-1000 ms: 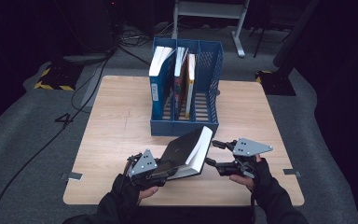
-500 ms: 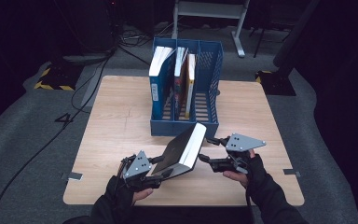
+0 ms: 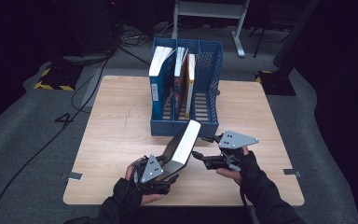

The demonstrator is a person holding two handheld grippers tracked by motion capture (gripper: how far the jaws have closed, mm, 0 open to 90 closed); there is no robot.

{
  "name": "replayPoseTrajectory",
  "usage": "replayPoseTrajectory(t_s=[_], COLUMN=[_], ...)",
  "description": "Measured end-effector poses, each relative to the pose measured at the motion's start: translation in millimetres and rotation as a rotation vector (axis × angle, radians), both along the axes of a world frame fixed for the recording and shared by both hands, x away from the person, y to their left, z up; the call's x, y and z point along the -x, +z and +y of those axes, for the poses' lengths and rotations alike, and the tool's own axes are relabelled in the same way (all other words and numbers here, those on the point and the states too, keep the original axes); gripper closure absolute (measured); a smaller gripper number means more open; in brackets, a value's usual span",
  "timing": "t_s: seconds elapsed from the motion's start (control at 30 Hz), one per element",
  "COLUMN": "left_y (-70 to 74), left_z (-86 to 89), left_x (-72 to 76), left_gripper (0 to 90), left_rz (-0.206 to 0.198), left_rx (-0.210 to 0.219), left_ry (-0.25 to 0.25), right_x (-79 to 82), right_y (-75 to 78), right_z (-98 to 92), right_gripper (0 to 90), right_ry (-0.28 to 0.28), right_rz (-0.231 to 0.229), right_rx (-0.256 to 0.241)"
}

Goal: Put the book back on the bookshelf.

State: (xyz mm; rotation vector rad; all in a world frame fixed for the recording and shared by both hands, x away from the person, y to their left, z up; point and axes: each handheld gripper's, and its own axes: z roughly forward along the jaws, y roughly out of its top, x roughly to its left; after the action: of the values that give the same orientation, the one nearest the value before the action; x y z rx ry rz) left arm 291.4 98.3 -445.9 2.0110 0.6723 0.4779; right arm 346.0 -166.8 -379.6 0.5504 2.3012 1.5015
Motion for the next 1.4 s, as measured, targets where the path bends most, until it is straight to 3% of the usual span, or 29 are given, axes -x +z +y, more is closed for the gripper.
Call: replayPoseTrajectory(t_s=[0.23,0.27,0.47,0.73,1.13,1.4], left_y=[-3.9,-4.7,-5.3,-3.9,1.5,5.3], left_z=[-8.0,-9.0,-7.3,-6.5,1.2,15.0], left_x=[-7.4,-10.6,-14.9,-14.4,-11.1,-16.0], left_gripper=[20.1,19.3,23.7,26.1,40.8,48.0], left_rz=[-0.003,0.015,0.011,0.008,-0.035,0.0], left_rx=[0.007,0.035,0.107,0.1,0.041,0.085], left_ry=[0.066,0.087,0.124,0.127,0.143,0.142], right_x=[-1.7,-2.8,-3.3,-7.1,-8.2,-9.3], right_y=[-0.9,-0.8,-0.7,-2.4,-2.7,-5.2], right_z=[7.4,9.9,16.4,18.0,18.0,7.3], right_gripper=[34.1,34.1,33.7,32.5,33.4,33.2], right_ry=[-0.002,-0.003,-0.008,-0.012,-0.025,-0.037], right_rz=[-0.015,-0.017,-0.036,-0.033,-0.034,-0.031], right_rx=[0.001,-0.004,0.004,0.0,0.0,0.001])
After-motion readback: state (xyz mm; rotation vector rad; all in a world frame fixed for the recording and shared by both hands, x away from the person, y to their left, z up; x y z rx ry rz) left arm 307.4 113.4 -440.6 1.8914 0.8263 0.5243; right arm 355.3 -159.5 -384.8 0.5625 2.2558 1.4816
